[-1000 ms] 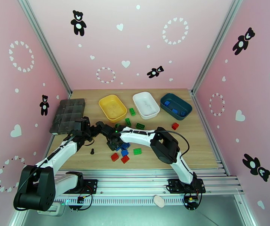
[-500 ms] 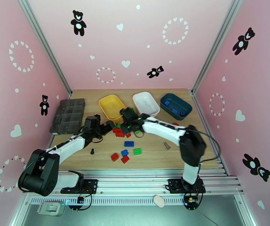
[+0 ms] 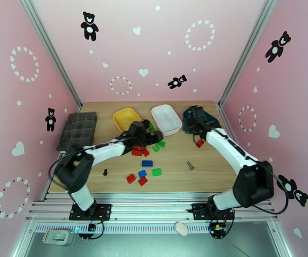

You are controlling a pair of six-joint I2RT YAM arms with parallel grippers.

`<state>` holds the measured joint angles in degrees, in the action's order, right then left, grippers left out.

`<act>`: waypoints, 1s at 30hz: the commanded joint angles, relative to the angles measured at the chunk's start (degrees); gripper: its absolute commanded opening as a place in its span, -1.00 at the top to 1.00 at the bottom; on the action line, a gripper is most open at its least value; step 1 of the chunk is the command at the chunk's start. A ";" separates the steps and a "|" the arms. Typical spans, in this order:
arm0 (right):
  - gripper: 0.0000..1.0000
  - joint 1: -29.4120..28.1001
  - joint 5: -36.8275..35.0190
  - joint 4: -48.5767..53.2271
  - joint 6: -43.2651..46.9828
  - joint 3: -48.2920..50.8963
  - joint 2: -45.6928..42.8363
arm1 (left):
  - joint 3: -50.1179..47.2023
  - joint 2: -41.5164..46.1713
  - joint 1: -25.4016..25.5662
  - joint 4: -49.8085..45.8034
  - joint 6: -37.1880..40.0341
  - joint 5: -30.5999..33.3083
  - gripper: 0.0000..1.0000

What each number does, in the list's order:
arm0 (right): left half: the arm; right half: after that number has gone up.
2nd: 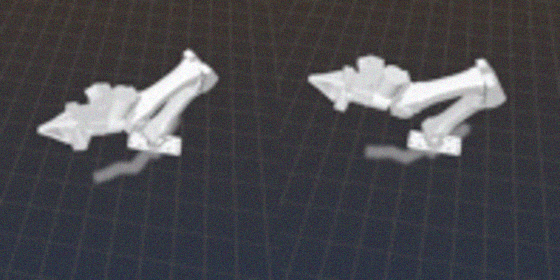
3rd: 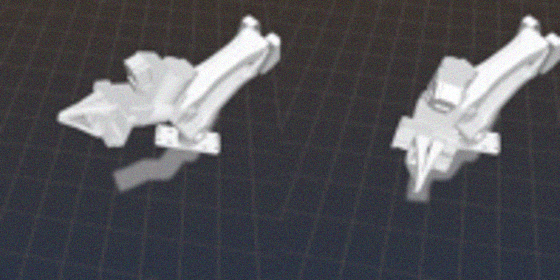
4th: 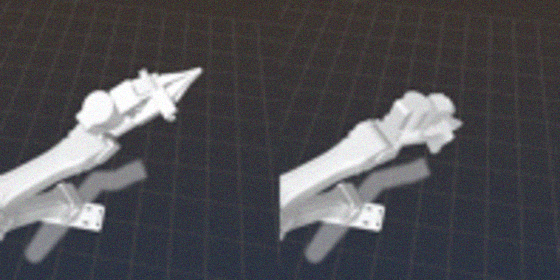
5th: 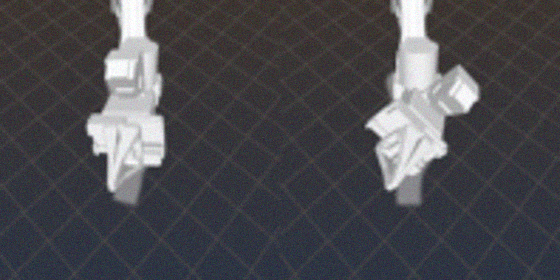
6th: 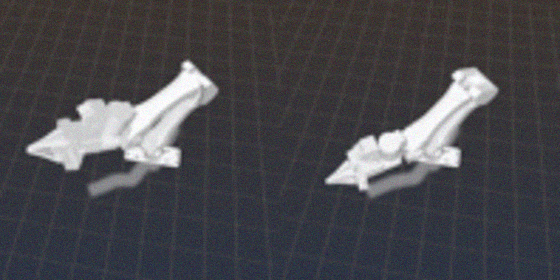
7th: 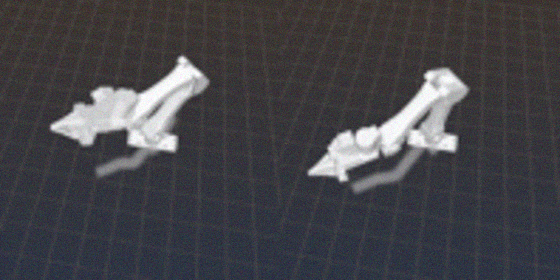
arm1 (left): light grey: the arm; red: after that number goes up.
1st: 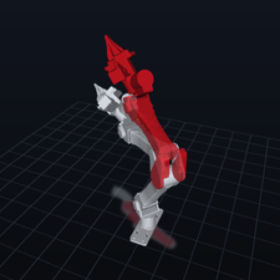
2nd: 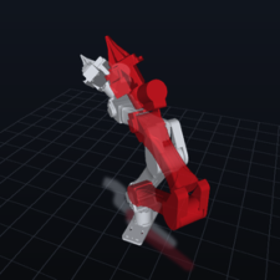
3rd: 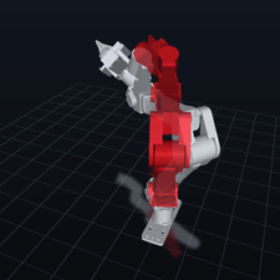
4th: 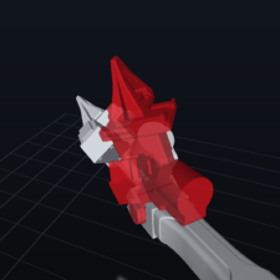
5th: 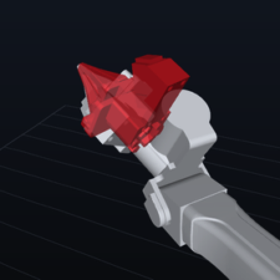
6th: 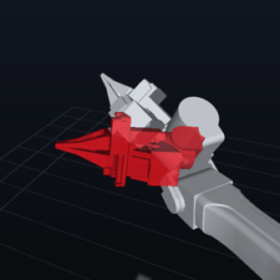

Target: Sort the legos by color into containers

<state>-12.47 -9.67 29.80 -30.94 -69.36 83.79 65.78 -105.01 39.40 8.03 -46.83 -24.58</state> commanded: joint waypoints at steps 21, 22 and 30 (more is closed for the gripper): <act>-0.02 12.43 -5.42 7.44 2.12 -27.69 26.37 | 16.05 -6.24 5.47 -5.27 5.17 -1.10 -0.97; -0.11 12.42 -5.45 7.63 2.27 -28.21 26.64 | 14.58 -4.67 5.43 -5.77 5.90 0.03 -0.97; -0.27 10.73 -1.58 4.97 2.88 -23.39 21.79 | 4.50 7.66 4.80 -11.30 10.95 10.50 -0.95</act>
<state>-0.69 -12.99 35.00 -28.82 -94.65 109.51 72.36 -101.19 44.40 0.60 -39.55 -20.14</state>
